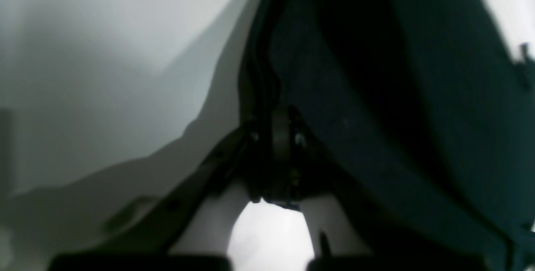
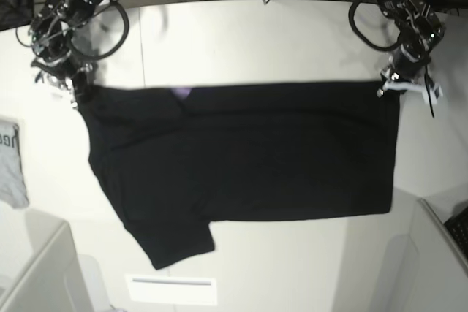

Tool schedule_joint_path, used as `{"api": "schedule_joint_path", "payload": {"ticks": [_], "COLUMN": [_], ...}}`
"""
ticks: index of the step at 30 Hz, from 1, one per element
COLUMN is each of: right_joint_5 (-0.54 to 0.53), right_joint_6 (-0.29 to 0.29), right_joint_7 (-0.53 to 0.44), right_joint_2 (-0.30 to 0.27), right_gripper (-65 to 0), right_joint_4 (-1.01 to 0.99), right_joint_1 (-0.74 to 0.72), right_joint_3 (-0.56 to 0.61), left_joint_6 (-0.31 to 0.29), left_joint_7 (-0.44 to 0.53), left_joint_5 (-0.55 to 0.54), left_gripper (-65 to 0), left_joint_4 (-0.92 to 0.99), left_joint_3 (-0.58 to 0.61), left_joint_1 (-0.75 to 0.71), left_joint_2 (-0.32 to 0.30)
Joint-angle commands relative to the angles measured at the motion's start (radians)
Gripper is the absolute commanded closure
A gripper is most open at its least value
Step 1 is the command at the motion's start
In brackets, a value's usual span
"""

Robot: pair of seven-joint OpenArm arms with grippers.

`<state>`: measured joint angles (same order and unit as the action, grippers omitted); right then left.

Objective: Fold the T-shirt properly
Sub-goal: 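Drag the shirt by its shoulders with both grippers, then release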

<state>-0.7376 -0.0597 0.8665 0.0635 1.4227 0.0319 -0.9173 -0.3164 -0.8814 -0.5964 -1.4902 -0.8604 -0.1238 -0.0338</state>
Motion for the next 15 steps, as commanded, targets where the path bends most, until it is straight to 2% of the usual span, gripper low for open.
{"api": "schedule_joint_path", "payload": {"ticks": [1,11,15], "right_joint_5": [-0.012,-0.017,-0.061], "right_joint_6": [-0.001,-0.004,-0.004], "right_joint_7": [0.018,0.159,0.164], "right_joint_2": [-0.011,0.0,0.019], "right_gripper": [0.0,0.0,0.0], "right_joint_4": [0.04,0.232,0.297], "right_joint_1": [0.0,0.175,0.256], "right_joint_3": [0.0,-0.004,-0.01], "left_joint_6": [-0.002,-0.005,-0.005], "left_joint_7": [0.009,0.008,0.008], "left_joint_5": [-0.006,-0.009,-0.009], "left_gripper": [0.0,0.0,0.0], "left_joint_4": [-0.037,-0.192,-0.214], "left_joint_3": [0.003,0.002,-0.001], "left_joint_1": [-0.014,-0.25,-0.302], "left_joint_2": [-0.008,-0.022,-0.024]}}
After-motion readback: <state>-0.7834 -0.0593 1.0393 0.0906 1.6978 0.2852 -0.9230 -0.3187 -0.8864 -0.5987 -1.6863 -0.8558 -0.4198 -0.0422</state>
